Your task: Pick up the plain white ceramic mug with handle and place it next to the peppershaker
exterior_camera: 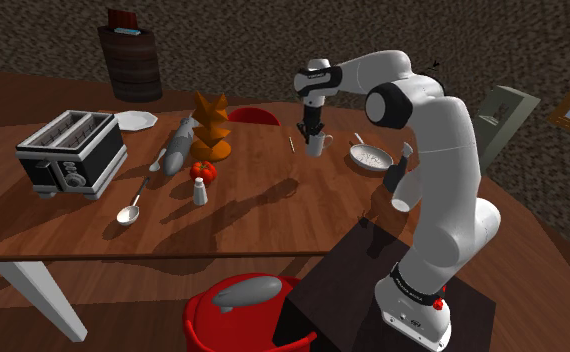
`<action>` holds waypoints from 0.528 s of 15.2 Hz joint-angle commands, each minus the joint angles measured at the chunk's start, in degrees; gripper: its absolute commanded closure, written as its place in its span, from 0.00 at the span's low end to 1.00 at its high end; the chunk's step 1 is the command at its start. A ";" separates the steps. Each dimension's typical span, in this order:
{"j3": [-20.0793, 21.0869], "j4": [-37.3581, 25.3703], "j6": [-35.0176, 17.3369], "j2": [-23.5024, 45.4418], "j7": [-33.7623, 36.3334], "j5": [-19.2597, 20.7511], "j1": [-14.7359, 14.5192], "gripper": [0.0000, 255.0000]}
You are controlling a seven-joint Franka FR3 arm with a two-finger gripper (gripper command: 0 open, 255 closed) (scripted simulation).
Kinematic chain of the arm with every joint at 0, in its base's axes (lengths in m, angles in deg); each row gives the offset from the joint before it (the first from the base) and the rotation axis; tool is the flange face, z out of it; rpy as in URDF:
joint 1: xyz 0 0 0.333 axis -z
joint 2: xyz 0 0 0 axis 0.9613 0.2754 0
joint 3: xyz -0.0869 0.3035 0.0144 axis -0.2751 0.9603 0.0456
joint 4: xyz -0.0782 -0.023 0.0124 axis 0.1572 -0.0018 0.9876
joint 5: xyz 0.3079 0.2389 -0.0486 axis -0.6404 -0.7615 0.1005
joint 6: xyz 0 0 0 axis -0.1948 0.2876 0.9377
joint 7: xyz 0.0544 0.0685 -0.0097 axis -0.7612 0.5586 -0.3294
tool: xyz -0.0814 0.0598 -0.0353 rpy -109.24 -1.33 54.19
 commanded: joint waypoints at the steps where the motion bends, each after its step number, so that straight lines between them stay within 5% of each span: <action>1: -0.05 -0.92 1.27 -0.34 0.08 0.09 0.01 1.00; 8: -0.25 -4.29 5.88 -1.61 0.24 0.39 0.13 1.00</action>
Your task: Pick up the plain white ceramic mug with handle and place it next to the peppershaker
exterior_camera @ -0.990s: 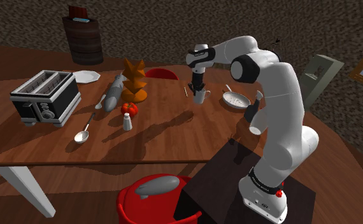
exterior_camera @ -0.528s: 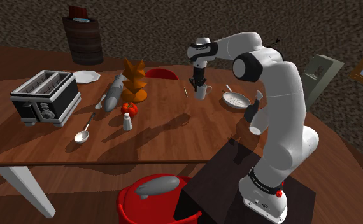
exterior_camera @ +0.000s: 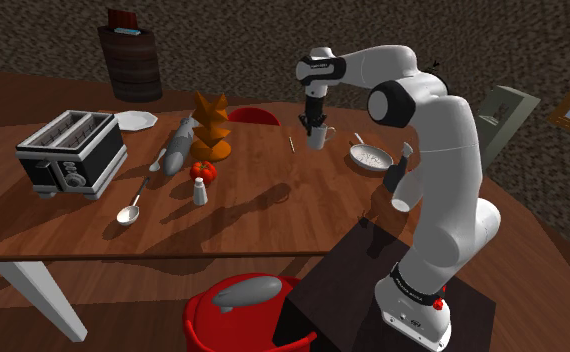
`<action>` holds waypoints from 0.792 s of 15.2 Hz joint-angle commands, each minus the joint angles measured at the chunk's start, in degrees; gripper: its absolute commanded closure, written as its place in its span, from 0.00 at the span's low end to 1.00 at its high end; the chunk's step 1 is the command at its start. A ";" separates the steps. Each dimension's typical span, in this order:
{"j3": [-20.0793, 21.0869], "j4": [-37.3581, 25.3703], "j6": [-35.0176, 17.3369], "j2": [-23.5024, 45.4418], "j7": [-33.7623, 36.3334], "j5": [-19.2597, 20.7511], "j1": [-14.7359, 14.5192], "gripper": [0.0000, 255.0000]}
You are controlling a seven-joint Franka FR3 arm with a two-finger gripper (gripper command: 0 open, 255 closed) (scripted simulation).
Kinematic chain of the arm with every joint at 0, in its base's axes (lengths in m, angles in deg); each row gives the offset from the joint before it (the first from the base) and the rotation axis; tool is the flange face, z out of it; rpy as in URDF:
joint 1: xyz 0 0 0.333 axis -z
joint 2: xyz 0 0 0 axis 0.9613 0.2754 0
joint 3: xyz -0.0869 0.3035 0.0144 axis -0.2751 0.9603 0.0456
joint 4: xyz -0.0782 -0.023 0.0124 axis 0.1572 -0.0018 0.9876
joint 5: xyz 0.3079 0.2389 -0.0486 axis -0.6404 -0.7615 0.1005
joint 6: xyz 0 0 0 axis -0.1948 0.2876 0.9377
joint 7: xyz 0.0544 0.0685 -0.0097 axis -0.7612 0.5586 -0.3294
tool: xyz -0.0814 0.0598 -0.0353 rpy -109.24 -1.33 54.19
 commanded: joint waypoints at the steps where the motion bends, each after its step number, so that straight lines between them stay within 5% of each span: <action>1: -0.05 -1.02 1.50 -0.47 0.11 0.10 -0.02 1.00; 6: -0.13 -3.56 4.39 -0.85 0.18 0.21 0.14 1.00; 12: 1.04 8.75 -0.16 -8.72 6.40 1.18 -6.09 1.00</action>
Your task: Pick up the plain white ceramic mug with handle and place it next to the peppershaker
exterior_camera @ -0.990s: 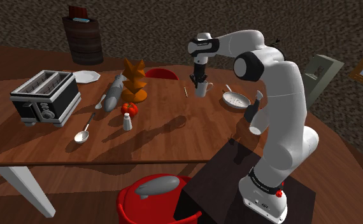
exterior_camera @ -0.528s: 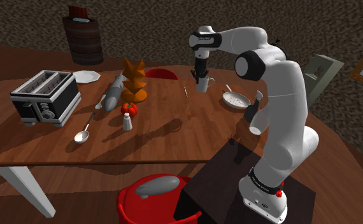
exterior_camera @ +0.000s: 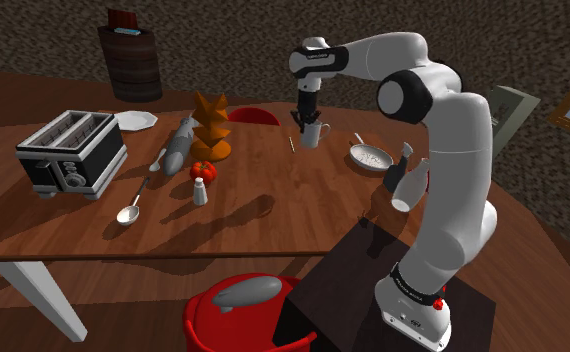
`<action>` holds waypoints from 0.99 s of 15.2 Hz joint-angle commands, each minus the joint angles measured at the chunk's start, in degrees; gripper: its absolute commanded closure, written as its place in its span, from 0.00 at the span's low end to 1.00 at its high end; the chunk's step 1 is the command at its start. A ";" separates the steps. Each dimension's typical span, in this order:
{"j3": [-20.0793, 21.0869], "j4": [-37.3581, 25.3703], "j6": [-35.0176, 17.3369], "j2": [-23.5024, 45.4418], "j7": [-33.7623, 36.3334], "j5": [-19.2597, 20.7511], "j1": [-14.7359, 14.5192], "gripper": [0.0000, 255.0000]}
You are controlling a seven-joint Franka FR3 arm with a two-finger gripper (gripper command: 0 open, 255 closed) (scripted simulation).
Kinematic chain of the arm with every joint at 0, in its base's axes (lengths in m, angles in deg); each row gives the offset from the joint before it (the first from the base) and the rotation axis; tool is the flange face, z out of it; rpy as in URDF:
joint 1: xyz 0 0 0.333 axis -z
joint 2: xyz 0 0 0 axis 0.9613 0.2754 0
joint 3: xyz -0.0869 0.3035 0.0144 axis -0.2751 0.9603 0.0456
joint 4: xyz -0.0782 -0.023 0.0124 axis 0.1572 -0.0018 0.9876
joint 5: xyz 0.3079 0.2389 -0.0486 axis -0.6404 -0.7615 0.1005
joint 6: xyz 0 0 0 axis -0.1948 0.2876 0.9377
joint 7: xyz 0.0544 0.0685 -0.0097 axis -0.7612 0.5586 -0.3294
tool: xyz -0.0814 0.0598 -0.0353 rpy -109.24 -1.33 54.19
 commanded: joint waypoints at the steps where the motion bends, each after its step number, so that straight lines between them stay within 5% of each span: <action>1: 0.50 3.50 -1.38 -2.22 2.24 0.27 -1.97 1.00; 15: 5.79 15.94 -5.99 -10.80 18.63 0.71 -13.95 1.00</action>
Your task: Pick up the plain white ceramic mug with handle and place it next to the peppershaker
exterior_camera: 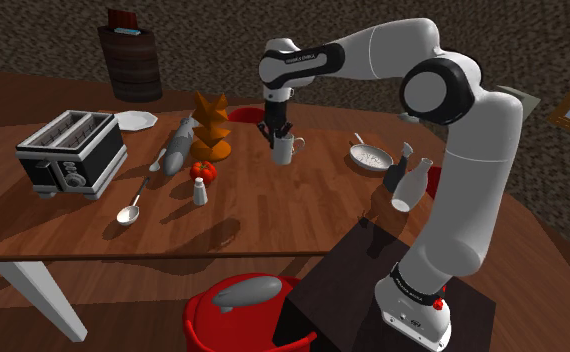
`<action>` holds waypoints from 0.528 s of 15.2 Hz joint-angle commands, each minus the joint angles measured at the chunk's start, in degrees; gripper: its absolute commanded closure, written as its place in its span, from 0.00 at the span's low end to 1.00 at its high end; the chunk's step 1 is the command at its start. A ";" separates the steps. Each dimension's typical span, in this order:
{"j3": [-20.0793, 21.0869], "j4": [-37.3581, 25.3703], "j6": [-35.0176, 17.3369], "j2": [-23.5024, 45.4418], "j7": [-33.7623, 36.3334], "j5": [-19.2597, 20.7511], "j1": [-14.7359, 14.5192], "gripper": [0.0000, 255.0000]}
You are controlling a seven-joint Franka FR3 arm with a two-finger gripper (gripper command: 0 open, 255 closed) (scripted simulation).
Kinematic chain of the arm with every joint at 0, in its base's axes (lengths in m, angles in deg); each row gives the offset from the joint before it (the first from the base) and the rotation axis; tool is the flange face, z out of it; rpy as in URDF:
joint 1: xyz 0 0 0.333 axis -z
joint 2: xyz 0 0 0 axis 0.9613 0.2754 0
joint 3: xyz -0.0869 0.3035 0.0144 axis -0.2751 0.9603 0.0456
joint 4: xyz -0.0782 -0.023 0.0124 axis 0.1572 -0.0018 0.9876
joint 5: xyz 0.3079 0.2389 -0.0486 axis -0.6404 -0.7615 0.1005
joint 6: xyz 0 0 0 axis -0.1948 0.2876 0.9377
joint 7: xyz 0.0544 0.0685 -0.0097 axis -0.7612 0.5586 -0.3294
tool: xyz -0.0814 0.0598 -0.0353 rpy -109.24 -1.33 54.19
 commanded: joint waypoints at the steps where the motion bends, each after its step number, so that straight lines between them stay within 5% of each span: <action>1: 0.82 0.25 -0.16 -0.22 2.30 -0.10 -1.46 1.00; 8: 4.00 0.37 -0.78 -0.32 10.70 -0.50 -6.91 1.00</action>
